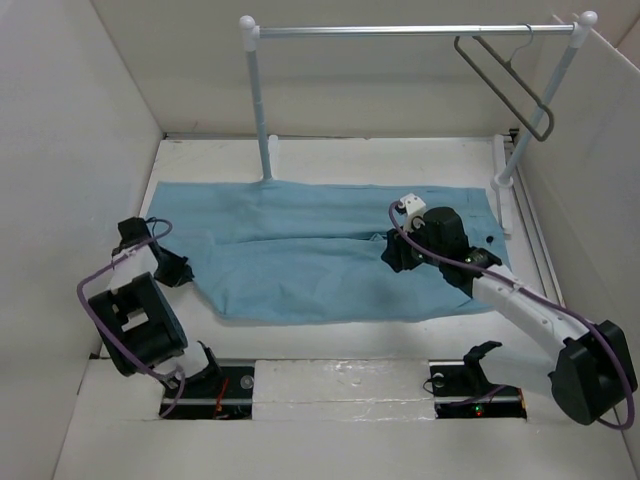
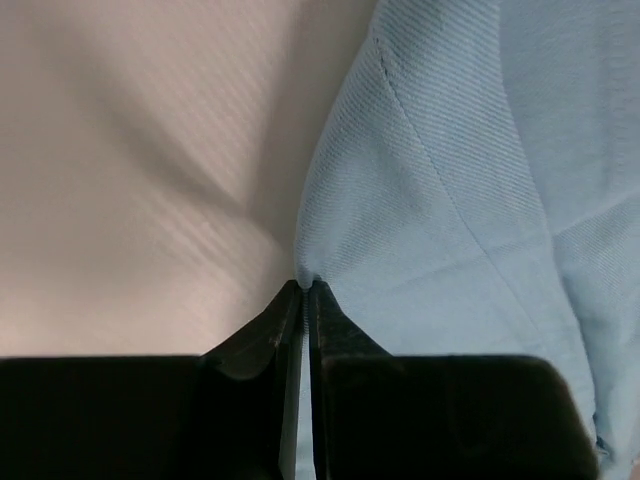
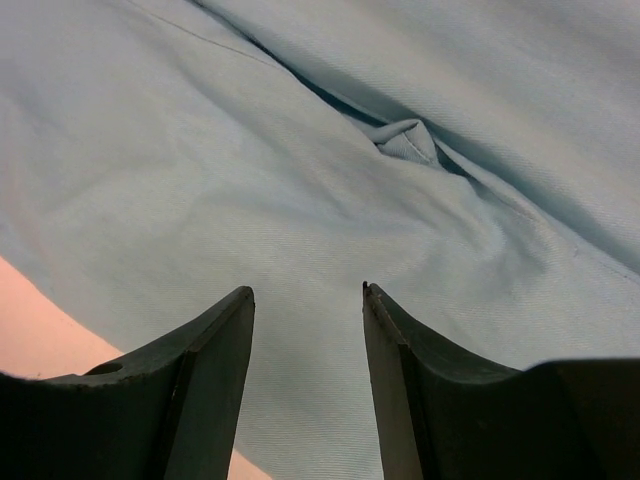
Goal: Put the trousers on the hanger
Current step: Fold the trousers
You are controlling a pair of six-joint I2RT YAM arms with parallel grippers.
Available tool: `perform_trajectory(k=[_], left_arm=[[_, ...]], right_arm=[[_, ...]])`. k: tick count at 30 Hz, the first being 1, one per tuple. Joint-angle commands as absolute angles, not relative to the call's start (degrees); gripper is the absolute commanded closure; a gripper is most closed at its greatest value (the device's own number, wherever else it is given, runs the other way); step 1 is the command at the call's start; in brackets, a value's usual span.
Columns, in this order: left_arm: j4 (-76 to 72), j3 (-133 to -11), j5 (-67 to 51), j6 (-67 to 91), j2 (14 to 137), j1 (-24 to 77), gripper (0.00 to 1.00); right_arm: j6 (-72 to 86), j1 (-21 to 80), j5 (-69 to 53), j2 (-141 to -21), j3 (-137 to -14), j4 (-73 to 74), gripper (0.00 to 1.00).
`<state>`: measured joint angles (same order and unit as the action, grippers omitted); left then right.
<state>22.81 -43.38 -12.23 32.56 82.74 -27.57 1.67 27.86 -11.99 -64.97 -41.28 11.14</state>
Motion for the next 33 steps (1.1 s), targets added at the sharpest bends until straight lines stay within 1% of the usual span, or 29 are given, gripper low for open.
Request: perform_trajectory(k=[1,2,3,4,5,6,8,11,12,13,14,15,16,17,19,20,21,25,28,29,30,31,32,33], left_arm=[[37.2,-52.62,-3.27,29.62,72.36,-27.77,1.0],[40.31,-54.47,2.32,29.53,66.85,-27.77,1.0],[43.3,-58.93,4.11,29.62,64.71,-26.29,1.0],[51.07,-61.5,7.79,31.19,63.9,-23.5,1.0],[53.67,-62.83,14.52,33.81,64.33,-21.47,1.0],[57.36,-63.62,15.63,34.71,64.6,-18.23,1.0],[58.88,-65.21,20.09,35.85,63.99,-15.66,1.0],[57.92,-68.02,19.87,36.91,65.81,-10.47,1.0],[56.7,-68.9,19.43,38.05,66.79,-8.89,0.96],[55.73,-69.08,20.03,39.19,70.36,-3.48,0.88],[55.72,-69.08,20.04,39.2,70.4,-3.43,0.8],[55.03,-68.21,20.21,39.37,72.23,-1.77,0.75],[55.63,-67.77,20.74,40.51,73.99,-0.89,0.73],[56.24,-67.33,23.44,41.91,77.48,-0.88,0.67],[56.95,-65.92,26.97,43.24,79.27,-0.88,0.58],[57.39,-65.92,30.98,44.37,79.97,-1.58,0.45],[58.52,-66.61,32.85,44.99,80.15,-2.19,0.43],[57.4,-67.68,36.81,45.26,77.27,-3.96,0.41],[56.78,-66.98,39.45,46.49,75.77,-3.96,0.42],[56.17,-66.45,40.07,46.58,75.5,-3.96,0.43],[54.68,-64.79,40.69,46.41,75.24,-3.96,0.44],[53.1,-64.08,38.17,45.36,75.23,-5.78,0.47],[51.43,-63.55,35.71,43.87,75.41,-7.63,0.54],[48.46,-62.15,33.07,42.64,75.5,-9.91,0.55]], right_arm=[[0.7,28.39,-10.9,-64.25,-39.65,10.81,0.46],[0.7,27.69,-10.9,-64.86,-39.03,10.38,0.46],[0.7,27.16,-11.07,-65.39,-38.5,9.76,0.46],[0.7,25.94,-12.29,-66.09,-37.45,8.36,0.45],[0.7,25.32,-13.26,-67.57,-37.18,7.83,0.45],[0.79,24.7,-14.4,-68.46,-36.92,7.04,0.45],[-1.14,24.09,-16.34,-70.04,-36.74,5.54,0.45],[-1.84,22.86,-17.84,-71.1,-36.39,4.66,0.45],[-1.93,22.85,-17.93,-71.1,-36.39,4.4,0.45],[-2.37,22.33,-17.58,-71.45,-36.65,5.53,0.43],[-2.37,22.32,-17.58,-71.46,-36.82,5.54,0.42],[-3.07,21.8,-17.49,-71.72,-36.91,6.15,0.42],[-3.42,21.1,-17.93,-71.98,-37.0,7.02,0.41],[-3.69,20.57,-18.19,-71.63,-36.91,7.47,0.39],[-4.48,19.69,-18.28,-69.79,-36.65,9.05,0.35],[-4.74,18.82,-18.19,-68.92,-36.65,9.84,0.33],[-5.27,18.81,-18.11,-68.04,-36.82,10.71,0.33],[-6.68,16.18,-17.05,-63.38,-37.61,16.15,0.33],[-7.64,14.77,-17.49,-60.74,-38.75,18.54,0.41],[-7.82,14.77,-17.75,-60.38,-39.02,18.81,0.59],[-7.91,14.77,-17.93,-59.68,-39.28,18.98,0.7],[-7.91,14.77,-18.28,-59.5,-39.64,19.51,0.81],[-8.17,14.77,-18.72,-59.15,-39.73,19.42,1.0],[-8.35,14.77,-18.98,-59.06,-39.64,19.16,1.0]])
